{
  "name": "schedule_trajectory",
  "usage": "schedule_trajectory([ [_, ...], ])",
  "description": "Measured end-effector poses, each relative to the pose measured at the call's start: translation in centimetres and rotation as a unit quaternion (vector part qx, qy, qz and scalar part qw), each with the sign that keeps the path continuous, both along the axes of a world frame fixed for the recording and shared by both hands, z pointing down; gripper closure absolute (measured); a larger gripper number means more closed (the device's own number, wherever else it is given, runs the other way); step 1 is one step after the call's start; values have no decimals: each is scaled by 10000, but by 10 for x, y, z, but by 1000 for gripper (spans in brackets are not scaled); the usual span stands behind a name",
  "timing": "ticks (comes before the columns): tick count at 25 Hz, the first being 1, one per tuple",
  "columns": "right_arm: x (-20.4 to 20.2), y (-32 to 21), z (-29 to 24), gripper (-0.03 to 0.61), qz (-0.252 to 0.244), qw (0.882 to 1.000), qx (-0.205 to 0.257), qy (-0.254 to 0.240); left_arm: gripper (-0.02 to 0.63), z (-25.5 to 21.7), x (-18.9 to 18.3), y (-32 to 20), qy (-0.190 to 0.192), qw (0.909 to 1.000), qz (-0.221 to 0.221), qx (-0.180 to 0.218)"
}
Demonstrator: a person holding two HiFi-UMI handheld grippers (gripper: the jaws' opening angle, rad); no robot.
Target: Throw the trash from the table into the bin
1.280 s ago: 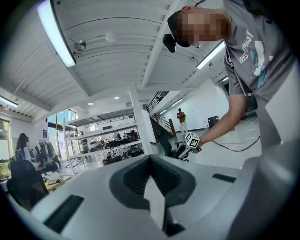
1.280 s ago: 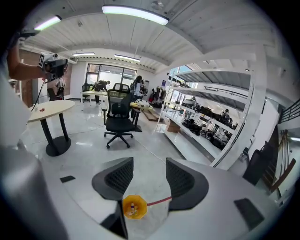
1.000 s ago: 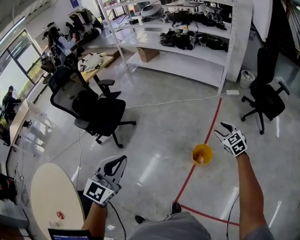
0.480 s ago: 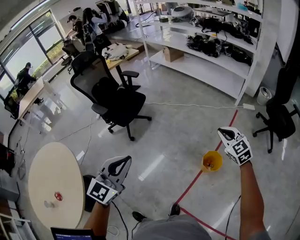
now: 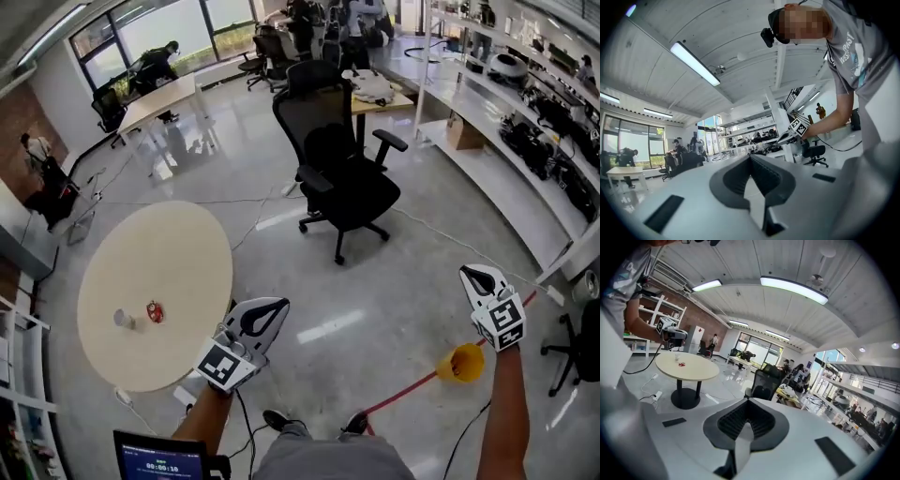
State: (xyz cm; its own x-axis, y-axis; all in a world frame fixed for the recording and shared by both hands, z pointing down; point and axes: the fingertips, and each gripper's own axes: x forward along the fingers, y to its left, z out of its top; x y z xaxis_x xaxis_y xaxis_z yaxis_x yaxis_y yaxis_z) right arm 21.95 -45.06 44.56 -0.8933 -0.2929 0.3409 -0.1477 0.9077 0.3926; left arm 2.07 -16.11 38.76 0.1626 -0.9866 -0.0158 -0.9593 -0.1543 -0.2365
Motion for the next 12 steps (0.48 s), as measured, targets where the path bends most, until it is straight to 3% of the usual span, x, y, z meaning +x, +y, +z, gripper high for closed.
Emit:
schedule_trajectory([
  [6,-131,103,-32,571,-814,9964,222,-117,571,-16,-91,104,32,9973,-691,247],
  [12,-270,215,-64,571,-1541,9873,344,-168,571,-34,-205,222,82,9869,-1601,178],
])
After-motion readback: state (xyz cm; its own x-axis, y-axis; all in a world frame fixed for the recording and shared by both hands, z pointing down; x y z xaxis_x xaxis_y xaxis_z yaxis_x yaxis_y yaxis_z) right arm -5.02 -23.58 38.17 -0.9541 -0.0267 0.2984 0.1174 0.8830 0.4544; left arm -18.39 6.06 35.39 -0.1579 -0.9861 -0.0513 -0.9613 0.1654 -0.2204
